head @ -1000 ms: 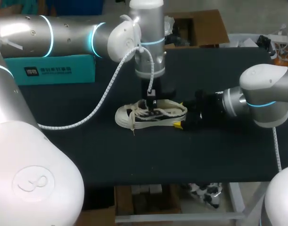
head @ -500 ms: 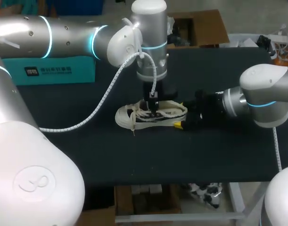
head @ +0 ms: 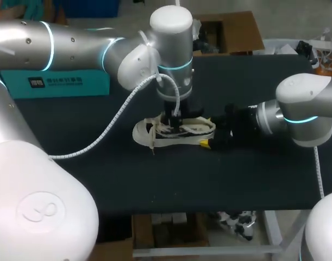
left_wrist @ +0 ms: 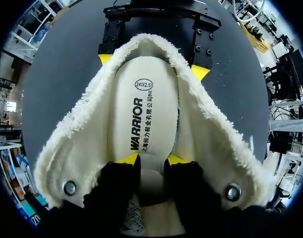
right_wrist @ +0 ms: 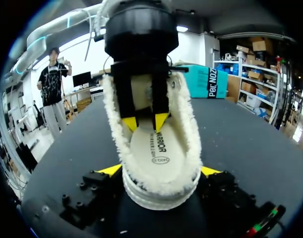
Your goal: Open the shoe tongue, take the insole out of the shoe, put the insole back into the shoe, and pack the shoe into the shoebox
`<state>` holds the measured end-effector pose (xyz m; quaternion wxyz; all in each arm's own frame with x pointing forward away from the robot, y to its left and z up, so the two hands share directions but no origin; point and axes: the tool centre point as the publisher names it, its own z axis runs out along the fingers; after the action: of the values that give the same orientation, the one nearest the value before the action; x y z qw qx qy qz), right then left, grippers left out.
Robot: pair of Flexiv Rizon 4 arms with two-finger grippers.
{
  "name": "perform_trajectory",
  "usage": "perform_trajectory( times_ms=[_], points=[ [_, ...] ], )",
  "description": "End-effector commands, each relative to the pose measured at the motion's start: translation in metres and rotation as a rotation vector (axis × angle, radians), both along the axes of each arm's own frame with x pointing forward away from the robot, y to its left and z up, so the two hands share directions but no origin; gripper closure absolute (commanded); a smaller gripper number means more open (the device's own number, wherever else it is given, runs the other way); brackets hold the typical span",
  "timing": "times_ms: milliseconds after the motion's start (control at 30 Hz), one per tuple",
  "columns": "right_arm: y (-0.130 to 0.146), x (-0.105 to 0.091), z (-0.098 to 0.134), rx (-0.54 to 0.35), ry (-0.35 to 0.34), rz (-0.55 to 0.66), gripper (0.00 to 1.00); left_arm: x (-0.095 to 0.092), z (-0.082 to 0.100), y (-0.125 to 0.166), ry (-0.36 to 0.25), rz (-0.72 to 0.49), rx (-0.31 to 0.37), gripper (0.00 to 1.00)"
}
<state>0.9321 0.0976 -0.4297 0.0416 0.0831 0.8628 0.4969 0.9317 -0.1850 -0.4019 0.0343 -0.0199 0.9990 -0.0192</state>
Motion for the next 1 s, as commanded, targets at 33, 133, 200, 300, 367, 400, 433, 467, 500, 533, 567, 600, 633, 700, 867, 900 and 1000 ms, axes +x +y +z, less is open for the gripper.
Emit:
perform_trajectory(
  times_ms=[33,133,200,300,367,400,433,467,500,533,567,600,633,700,867,900,1000],
  points=[
    [0.001,-0.003,-0.004,0.003,0.000,0.003,1.00,0.025,-0.083,-0.010,-0.036,0.003,0.023,0.64],
    [0.001,-0.003,-0.004,0.003,0.000,0.003,1.00,0.034,-0.095,-0.016,-0.048,-0.002,0.033,0.65],
    [0.001,-0.003,-0.004,0.003,0.000,0.003,1.00,0.040,-0.103,-0.018,-0.054,0.000,0.037,0.75],
    [0.001,-0.003,-0.004,0.003,0.000,0.003,1.00,0.047,-0.109,-0.019,-0.053,0.004,0.041,1.00],
    [0.001,-0.003,-0.004,0.003,0.000,0.003,1.00,0.051,-0.108,-0.017,-0.051,0.007,0.040,1.00],
    [0.001,-0.003,-0.004,0.003,0.000,0.003,1.00,0.052,-0.106,-0.016,-0.051,0.009,0.037,1.00],
    [0.001,-0.003,-0.004,0.003,0.000,0.003,1.00,0.052,-0.102,-0.016,-0.055,0.011,0.033,1.00],
    [0.001,-0.003,-0.004,0.003,0.000,0.003,1.00,0.052,-0.097,-0.015,-0.054,0.012,0.023,1.00],
    [0.001,-0.003,-0.004,0.003,0.000,0.003,1.00,0.052,-0.091,-0.014,-0.055,0.012,0.014,1.00],
    [0.001,-0.003,-0.004,0.003,0.000,0.003,1.00,0.051,-0.084,-0.013,-0.052,0.012,0.000,1.00],
    [0.001,-0.003,-0.004,0.003,0.000,0.003,1.00,0.050,-0.076,-0.012,-0.036,0.007,-0.016,1.00],
    [0.001,-0.003,-0.004,0.003,0.000,0.003,1.00,0.048,-0.065,-0.012,-0.026,0.008,-0.039,1.00],
    [0.001,-0.003,-0.004,0.003,0.000,0.003,1.00,0.047,-0.059,-0.011,-0.017,0.006,-0.050,1.00],
    [0.001,-0.003,-0.004,0.003,0.000,0.003,1.00,0.042,-0.040,-0.010,0.023,-0.010,-0.098,1.00],
    [0.001,-0.003,-0.004,0.003,0.000,0.003,1.00,0.026,0.001,-0.008,0.085,-0.054,-0.191,1.00],
    [0.001,-0.003,-0.004,0.003,0.000,0.003,1.00,0.024,0.006,-0.009,0.086,-0.056,-0.199,1.00],
    [0.001,-0.003,-0.004,0.003,0.000,0.003,1.00,0.017,0.020,-0.010,0.113,-0.075,-0.239,1.00]
  ],
)
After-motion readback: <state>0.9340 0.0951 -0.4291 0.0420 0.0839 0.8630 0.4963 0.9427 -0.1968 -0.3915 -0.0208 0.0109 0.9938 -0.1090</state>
